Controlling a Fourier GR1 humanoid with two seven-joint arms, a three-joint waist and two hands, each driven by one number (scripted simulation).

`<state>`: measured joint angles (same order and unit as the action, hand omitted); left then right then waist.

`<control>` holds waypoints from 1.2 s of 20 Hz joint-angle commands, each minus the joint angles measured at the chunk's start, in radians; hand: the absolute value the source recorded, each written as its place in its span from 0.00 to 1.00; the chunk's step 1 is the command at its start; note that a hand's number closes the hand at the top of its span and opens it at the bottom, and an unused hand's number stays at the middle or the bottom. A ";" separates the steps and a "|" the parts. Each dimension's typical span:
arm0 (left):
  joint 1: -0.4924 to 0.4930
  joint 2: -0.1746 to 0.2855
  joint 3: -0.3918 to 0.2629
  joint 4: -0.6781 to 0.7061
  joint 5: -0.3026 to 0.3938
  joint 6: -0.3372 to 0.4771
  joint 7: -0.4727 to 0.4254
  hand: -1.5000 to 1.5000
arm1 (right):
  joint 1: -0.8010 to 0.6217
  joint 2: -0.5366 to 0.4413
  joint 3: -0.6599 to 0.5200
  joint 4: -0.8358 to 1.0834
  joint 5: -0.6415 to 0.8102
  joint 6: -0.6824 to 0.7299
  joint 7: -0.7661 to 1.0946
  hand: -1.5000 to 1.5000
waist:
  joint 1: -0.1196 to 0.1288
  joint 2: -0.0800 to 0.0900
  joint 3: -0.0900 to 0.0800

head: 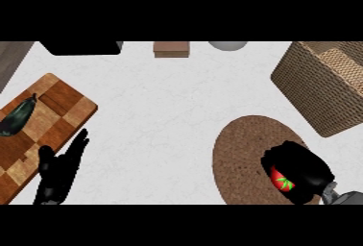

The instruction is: Pick the tomato from the placemat and place it in the basket

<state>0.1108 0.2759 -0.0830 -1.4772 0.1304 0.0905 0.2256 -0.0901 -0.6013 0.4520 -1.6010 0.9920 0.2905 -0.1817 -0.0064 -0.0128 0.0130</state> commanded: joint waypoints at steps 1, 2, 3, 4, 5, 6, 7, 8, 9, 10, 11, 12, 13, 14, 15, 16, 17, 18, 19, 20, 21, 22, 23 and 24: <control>0.012 -0.006 0.025 0.084 0.030 -0.017 0.036 0.50 | 0.193 -0.095 -0.032 -0.075 0.005 -0.107 -0.057 1.00 | -0.025 0.009 -0.013; 0.075 -0.009 0.005 0.033 0.025 -0.018 0.030 0.50 | 0.248 -0.146 -0.069 -0.088 -0.008 -0.148 -0.092 1.00 | -0.026 0.007 -0.013; 0.049 0.013 0.027 0.053 0.024 -0.022 0.044 0.50 | 0.295 -0.155 -0.069 -0.123 -0.003 -0.157 -0.082 1.00 | -0.030 0.007 -0.013; 0.023 -0.001 0.024 0.081 0.030 -0.037 0.030 0.50 | 0.290 -0.143 -0.079 -0.132 0.001 -0.161 -0.077 1.00 | -0.018 0.010 -0.013; 0.057 -0.020 0.008 0.049 0.018 -0.012 0.039 0.50 | 0.364 -0.163 -0.085 -0.188 0.011 -0.211 -0.074 1.00 | -0.028 0.007 -0.013; 0.065 -0.007 0.003 0.025 0.017 -0.028 0.045 0.50 | 0.361 -0.197 -0.139 -0.202 -0.028 -0.211 -0.114 1.00 | -0.019 0.008 -0.013; 0.063 -0.023 0.000 0.049 -0.004 -0.011 0.012 0.50 | 0.362 -0.190 -0.175 -0.207 -0.053 -0.226 -0.119 1.00 | -0.017 0.009 -0.013; 0.108 0.004 0.025 0.046 0.016 -0.043 -0.021 0.50 | 0.373 -0.159 -0.176 -0.223 -0.049 -0.250 -0.096 1.00 | -0.012 0.008 -0.013; 0.083 -0.017 0.011 0.053 0.000 -0.015 0.004 0.50 | 0.412 -0.123 -0.174 -0.271 -0.077 -0.283 -0.094 1.00 | -0.025 0.008 -0.013; 0.091 0.015 0.032 0.012 0.023 -0.037 0.033 0.50 | 0.369 -0.155 -0.265 -0.229 -0.188 -0.249 -0.156 1.00 | -0.011 0.009 -0.013; 0.104 0.000 0.033 0.030 0.020 -0.029 0.000 0.50 | 0.441 -0.138 -0.270 -0.278 -0.283 -0.235 -0.186 1.00 | -0.034 0.007 -0.013; 0.073 -0.024 0.016 0.056 0.008 -0.018 -0.004 0.50 | 0.421 -0.069 -0.255 -0.301 -0.343 -0.222 -0.173 1.00 | -0.040 0.010 -0.014; 0.094 0.006 0.030 0.016 0.011 -0.021 0.021 0.50 | 0.419 0.012 -0.254 -0.316 -0.481 -0.168 -0.151 1.00 | -0.039 0.011 -0.012; 0.071 0.022 0.052 0.032 0.021 -0.030 0.017 0.50 | 0.430 0.035 -0.265 -0.335 -0.555 -0.149 -0.158 1.00 | -0.050 0.014 -0.013; 0.102 0.000 0.042 0.013 0.024 -0.015 0.024 0.50 | 0.453 0.066 -0.283 -0.346 -0.617 -0.164 -0.177 1.00 | -0.046 0.009 -0.011; 0.093 0.001 0.033 0.009 0.012 -0.012 0.027 0.50 | 0.437 0.077 -0.319 -0.406 -0.685 -0.146 -0.159 1.00 | -0.050 0.008 -0.013; 0.077 0.010 0.041 0.002 0.028 -0.026 0.049 0.50 | 0.412 0.067 -0.384 -0.421 -0.750 -0.131 -0.145 1.00 | -0.041 0.011 -0.013; 0.098 0.004 0.033 0.003 0.015 -0.015 0.049 0.50 | 0.409 0.029 -0.455 -0.474 -0.802 -0.108 -0.127 1.00 | -0.043 0.008 -0.015; 0.084 -0.013 0.023 0.003 0.012 -0.007 0.049 0.50 | 0.404 0.037 -0.474 -0.530 -0.859 -0.089 -0.086 1.00 | -0.049 0.007 -0.016; 0.070 0.012 0.057 0.004 0.039 -0.030 0.047 0.50 | 0.416 0.009 -0.550 -0.526 -0.929 -0.065 -0.067 1.00 | -0.042 0.009 -0.016; 0.083 -0.004 0.022 -0.017 0.008 -0.007 0.069 0.50 | 0.419 -0.002 -0.602 -0.542 -0.996 -0.047 -0.045 1.00 | -0.045 0.007 -0.015; 0.108 -0.008 0.026 -0.004 0.021 -0.023 0.045 0.50 | 0.405 -0.030 -0.667 -0.544 -1.053 -0.028 -0.009 1.00 | -0.039 0.008 -0.016; 0.091 -0.014 0.016 -0.001 0.006 -0.015 0.044 0.50 | 0.378 -0.036 -0.701 -0.560 -1.112 -0.018 0.057 1.00 | -0.031 0.010 -0.017; 0.078 -0.002 0.036 0.008 0.013 -0.015 0.054 0.50 | 0.355 -0.078 -0.766 -0.567 -1.155 -0.008 0.106 1.00 | -0.033 0.010 -0.018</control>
<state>0.1698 0.2867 -0.0393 -1.5308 0.1388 0.0772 0.2414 0.3034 -0.6229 -0.1376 -2.1116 0.0398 0.2317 -0.1982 -0.0447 -0.0124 0.0083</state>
